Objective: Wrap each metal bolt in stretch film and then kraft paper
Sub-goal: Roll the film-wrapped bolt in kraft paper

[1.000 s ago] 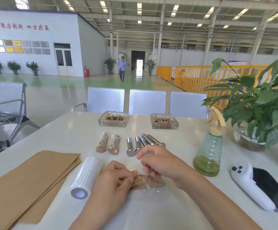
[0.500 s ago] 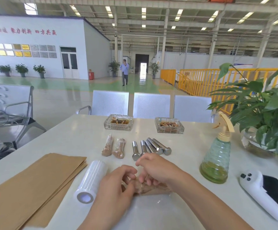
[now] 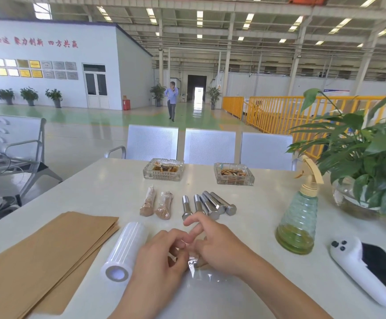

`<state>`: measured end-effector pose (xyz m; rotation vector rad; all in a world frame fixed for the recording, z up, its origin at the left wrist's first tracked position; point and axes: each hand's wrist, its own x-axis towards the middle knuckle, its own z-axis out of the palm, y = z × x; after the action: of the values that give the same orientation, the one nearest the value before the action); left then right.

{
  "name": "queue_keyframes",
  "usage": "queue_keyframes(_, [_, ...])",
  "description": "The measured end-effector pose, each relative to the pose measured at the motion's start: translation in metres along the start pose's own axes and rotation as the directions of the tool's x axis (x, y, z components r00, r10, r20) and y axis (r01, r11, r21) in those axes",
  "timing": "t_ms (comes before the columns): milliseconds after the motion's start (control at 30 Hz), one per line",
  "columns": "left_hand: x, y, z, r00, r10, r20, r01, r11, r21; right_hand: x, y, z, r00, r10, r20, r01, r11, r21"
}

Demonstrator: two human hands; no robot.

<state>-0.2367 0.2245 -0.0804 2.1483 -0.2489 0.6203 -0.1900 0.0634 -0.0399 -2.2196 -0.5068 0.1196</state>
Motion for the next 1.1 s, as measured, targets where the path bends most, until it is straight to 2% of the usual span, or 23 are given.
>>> queue_keyframes(167, [-0.001,-0.003,0.004,0.999,0.015,-0.039,-0.014,1.0,0.021,-0.01,0.007,0.013,0.961,-0.244,-0.128,0.198,0.935,-0.292])
queue_keyframes(267, [-0.001,-0.004,0.006,0.998,0.029,-0.058,-0.025,0.998,0.06,-0.018,0.01,0.019,0.916,-0.337,-0.216,0.215,0.869,-0.446])
queue_keyframes(333, [-0.001,-0.004,0.006,0.998,0.033,-0.053,-0.028,0.995,0.097,-0.022,0.011,0.02,0.902,-0.372,-0.218,0.216,0.827,-0.519])
queue_keyframes(533, [-0.001,-0.003,0.009,1.0,-0.013,-0.01,0.015,0.984,0.178,-0.03,0.016,0.018,0.931,-0.344,-0.12,0.24,0.827,-0.509])
queue_keyframes(733, [0.004,0.002,0.002,0.998,-0.046,0.047,0.035,0.977,0.209,-0.029,0.02,0.027,0.926,-0.335,-0.173,0.204,0.832,-0.516])
queue_keyframes(967, [0.013,0.007,-0.004,0.964,-0.106,0.242,0.02,0.943,0.332,-0.03,0.015,0.031,0.916,-0.36,-0.175,0.195,0.782,-0.592])
queue_keyframes(1100, [0.017,0.01,-0.006,0.947,-0.12,0.297,-0.008,0.918,0.396,-0.029,0.015,0.031,0.918,-0.351,-0.184,0.184,0.789,-0.587])
